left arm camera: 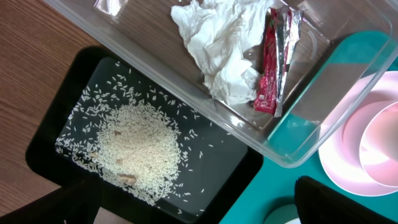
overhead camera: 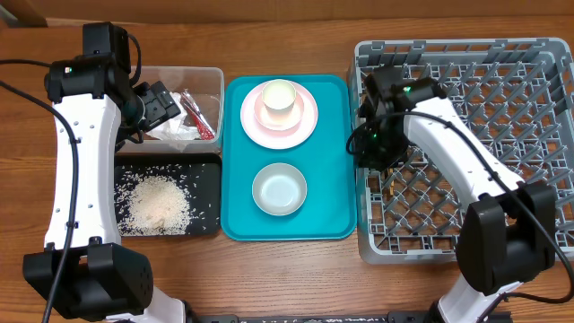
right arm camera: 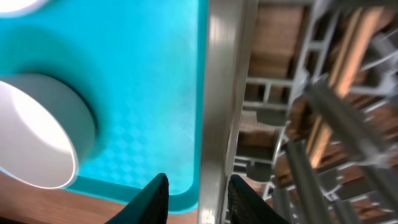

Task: Sort waste into correct bins and load items into the dishwasher
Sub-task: 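Reach the right gripper left toward the small white bowl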

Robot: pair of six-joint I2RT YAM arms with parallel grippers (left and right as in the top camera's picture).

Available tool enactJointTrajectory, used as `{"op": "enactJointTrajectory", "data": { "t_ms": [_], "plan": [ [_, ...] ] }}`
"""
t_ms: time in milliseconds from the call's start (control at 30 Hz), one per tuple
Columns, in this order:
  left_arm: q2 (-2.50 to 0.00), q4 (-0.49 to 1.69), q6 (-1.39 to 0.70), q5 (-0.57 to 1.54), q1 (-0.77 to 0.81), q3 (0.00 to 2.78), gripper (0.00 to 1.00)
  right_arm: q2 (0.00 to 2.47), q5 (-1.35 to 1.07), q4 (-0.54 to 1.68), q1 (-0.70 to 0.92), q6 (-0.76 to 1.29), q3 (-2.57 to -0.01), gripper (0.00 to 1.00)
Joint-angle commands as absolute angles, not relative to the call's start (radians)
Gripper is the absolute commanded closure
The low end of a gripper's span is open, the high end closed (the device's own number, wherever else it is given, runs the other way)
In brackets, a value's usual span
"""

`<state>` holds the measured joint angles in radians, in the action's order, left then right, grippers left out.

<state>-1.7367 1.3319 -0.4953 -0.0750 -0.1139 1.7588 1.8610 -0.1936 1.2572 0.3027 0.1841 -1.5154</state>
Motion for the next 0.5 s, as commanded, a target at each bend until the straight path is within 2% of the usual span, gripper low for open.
{"op": "enactJointTrajectory", "data": {
  "t_ms": [0,133,233,267,300,400,467],
  "plan": [
    [-1.734,1.331,-0.494,-0.078,-0.117,1.781,0.00,1.857,-0.197,1.285,0.285,0.183,-1.651,0.65],
    [-1.734,1.331,-0.494,-0.078,-0.117,1.781,0.00,1.857,-0.332,1.349,0.293,0.154,-1.763,0.63],
    [-1.734,1.331,-0.494,-0.078,-0.117,1.781,0.00,1.857,-0.508,1.364,0.313,0.118,-1.789,0.56],
    [-1.734,1.331,-0.494,-0.078,-0.117,1.781,0.00,1.857,-0.562,1.364,0.321,0.118,-1.789,0.49],
    [-1.734,1.331,-0.494,-0.078,-0.117,1.781,0.00,1.858,-0.596,1.364,0.328,0.120,-1.789,0.32],
    [-1.734,1.331,-0.494,-0.078,-0.117,1.781,0.00,1.858,-0.658,1.365,0.358,0.144,-1.786,0.00],
    [-1.734,1.331,-0.494,-0.078,-0.117,1.781,0.00,1.858,-0.690,1.350,0.379,0.167,-1.786,0.00]
  ]
}}
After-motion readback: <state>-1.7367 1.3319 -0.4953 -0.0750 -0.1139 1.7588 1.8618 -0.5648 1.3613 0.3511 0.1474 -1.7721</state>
